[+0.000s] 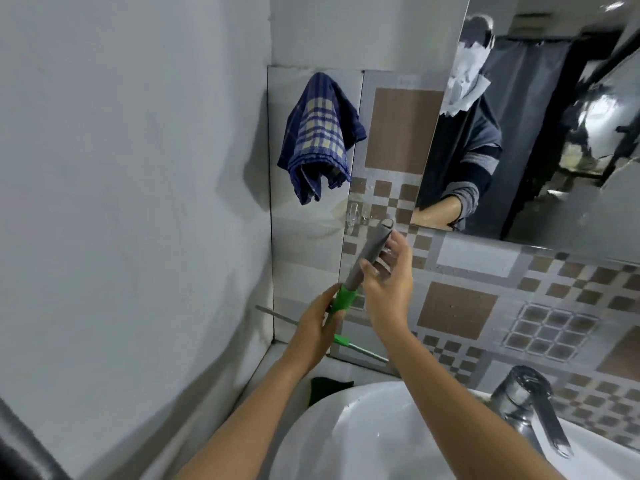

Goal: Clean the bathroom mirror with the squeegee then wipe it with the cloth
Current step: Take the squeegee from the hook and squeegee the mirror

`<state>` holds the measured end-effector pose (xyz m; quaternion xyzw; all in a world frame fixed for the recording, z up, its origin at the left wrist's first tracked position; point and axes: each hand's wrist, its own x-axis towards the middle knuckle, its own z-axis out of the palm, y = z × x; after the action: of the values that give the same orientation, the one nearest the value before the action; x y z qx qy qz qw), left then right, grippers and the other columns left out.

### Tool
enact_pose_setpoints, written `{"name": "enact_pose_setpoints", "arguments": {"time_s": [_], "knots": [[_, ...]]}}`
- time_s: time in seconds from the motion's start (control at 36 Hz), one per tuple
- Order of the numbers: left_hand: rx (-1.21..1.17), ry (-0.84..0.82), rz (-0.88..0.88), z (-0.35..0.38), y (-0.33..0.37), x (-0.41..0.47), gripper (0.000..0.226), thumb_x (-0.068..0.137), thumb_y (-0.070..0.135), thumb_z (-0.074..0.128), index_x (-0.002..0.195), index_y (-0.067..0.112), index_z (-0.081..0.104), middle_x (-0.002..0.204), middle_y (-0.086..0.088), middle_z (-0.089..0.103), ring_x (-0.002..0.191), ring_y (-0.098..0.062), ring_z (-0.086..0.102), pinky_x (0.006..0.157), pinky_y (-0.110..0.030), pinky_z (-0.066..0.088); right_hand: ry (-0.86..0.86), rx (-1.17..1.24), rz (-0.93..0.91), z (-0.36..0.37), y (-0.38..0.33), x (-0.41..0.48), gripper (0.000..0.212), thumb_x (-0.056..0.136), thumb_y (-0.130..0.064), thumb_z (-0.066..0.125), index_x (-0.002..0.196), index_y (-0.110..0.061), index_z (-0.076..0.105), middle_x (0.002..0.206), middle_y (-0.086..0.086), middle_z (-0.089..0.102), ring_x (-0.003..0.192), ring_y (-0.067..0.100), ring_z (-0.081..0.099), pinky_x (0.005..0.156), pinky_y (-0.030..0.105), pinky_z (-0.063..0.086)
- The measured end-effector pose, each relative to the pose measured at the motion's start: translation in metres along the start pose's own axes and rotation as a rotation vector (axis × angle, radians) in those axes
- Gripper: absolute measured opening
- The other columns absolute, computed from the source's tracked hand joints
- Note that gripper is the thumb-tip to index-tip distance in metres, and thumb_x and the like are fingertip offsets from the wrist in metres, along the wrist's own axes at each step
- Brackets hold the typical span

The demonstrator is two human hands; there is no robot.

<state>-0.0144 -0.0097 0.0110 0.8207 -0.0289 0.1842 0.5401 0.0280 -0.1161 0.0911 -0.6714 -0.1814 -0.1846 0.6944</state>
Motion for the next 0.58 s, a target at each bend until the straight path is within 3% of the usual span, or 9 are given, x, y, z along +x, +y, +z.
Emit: {"name": "enact_pose_setpoints", "arguments": {"time_s": [0.08,0.19,0.31,0.44,0.53,0.58], "knots": [[0.014,0.027,0.084,0.001,0.022,0.001,0.037,0.095,0.037,0.042,0.131,0.039,0.036,0.118,0.008,0.05,0.107,0.001,0.048,0.087,-0.017,0.04,0.064,0.054,-0.064,-0.024,-0.021,0.002,0.062,0.08,0.005,0.064,0.125,-0.028,0.037,0.109,-0.014,0.05,0.101,-0.002,0.055,0.08,0.009,0.049],[0.08,-0.017,0.217,0.004,0.059,0.009,0.04,0.097,0.022,0.041,0.136,0.03,0.034,0.108,0.0,0.047,0.092,0.002,0.048,0.08,-0.008,0.04,0.126,0.064,-0.127,-0.06,-0.048,0.005,0.072,0.077,-0.001,0.07,0.135,-0.021,0.032,0.114,-0.009,0.05,0.107,0.013,0.057,0.089,0.027,0.052],[0.18,-0.101,0.321,0.005,0.095,0.017,0.047,0.095,0.011,0.042,0.139,0.025,0.032,0.108,-0.004,0.045,0.094,-0.012,0.049,0.085,-0.023,0.044,0.168,0.078,-0.171,-0.101,-0.078,0.008,0.08,0.072,0.002,0.073,0.136,-0.021,0.03,0.121,-0.006,0.047,0.104,0.012,0.057,0.09,0.031,0.052],[0.305,-0.164,0.427,0.007,0.126,0.027,0.046,0.097,0.019,0.04,0.139,0.036,0.029,0.103,-0.003,0.047,0.078,-0.02,0.049,0.072,-0.032,0.046,0.146,-0.061,-0.16,-0.157,-0.102,0.005,0.058,0.07,-0.002,0.077,0.116,-0.02,0.047,0.105,-0.003,0.054,0.091,0.012,0.059,0.084,0.029,0.054],[0.298,-0.184,0.47,0.011,0.141,0.029,0.042,0.097,0.021,0.042,0.137,0.03,0.037,0.104,0.003,0.048,0.081,-0.018,0.051,0.072,-0.022,0.043,0.124,-0.223,-0.139,-0.186,-0.109,-0.003,0.044,0.066,-0.012,0.081,0.101,-0.019,0.054,0.098,0.001,0.059,0.088,0.015,0.06,0.074,0.019,0.054],[0.289,-0.19,0.477,0.015,0.152,0.029,0.04,0.095,0.018,0.045,0.135,0.022,0.043,0.115,0.003,0.051,0.095,-0.014,0.053,0.076,-0.012,0.041,0.096,-0.378,-0.138,-0.205,-0.112,-0.006,0.037,0.066,-0.015,0.081,0.096,-0.017,0.06,0.099,0.006,0.06,0.087,0.015,0.061,0.071,0.014,0.053]]}}
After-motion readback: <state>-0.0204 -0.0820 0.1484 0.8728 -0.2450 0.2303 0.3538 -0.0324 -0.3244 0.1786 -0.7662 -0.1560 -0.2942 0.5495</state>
